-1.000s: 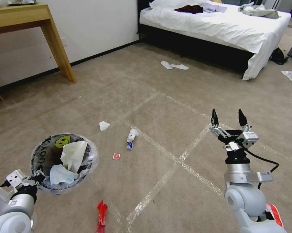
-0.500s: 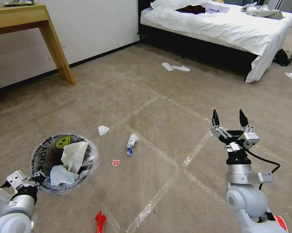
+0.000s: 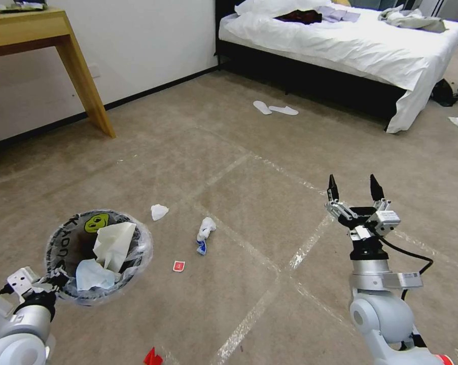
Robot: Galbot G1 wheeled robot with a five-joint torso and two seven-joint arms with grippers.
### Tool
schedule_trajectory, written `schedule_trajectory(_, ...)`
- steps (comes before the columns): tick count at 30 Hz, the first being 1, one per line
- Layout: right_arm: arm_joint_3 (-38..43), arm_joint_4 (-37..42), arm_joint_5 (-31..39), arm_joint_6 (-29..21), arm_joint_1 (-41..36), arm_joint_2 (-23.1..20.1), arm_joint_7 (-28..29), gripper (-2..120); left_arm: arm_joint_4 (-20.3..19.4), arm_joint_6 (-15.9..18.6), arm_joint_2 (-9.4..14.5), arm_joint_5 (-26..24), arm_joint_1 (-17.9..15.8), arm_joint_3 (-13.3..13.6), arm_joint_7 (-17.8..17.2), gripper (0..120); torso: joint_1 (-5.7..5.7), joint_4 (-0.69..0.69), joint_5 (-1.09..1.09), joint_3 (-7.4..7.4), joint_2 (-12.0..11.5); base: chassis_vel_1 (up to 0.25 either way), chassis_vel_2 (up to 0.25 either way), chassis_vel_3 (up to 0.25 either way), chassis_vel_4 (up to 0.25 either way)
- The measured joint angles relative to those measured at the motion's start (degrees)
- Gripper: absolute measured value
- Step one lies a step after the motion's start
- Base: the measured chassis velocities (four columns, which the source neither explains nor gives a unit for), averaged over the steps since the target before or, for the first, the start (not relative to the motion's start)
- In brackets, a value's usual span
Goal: Pick up the trash bin and place the garbage on the floor into it.
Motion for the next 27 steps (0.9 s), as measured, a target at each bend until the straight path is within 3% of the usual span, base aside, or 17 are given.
schedule_trajectory(27, -1.7, -1.2, -1.3, 0.3, 0.4, 0.8, -0.1, 100, 1.1, 0.0, 1.1, -1.0, -0.3, -1.0, 0.0, 0, 0.0, 0.0, 0.0, 0.0, 0.0, -0.089, 0.093, 0.092, -0.091)
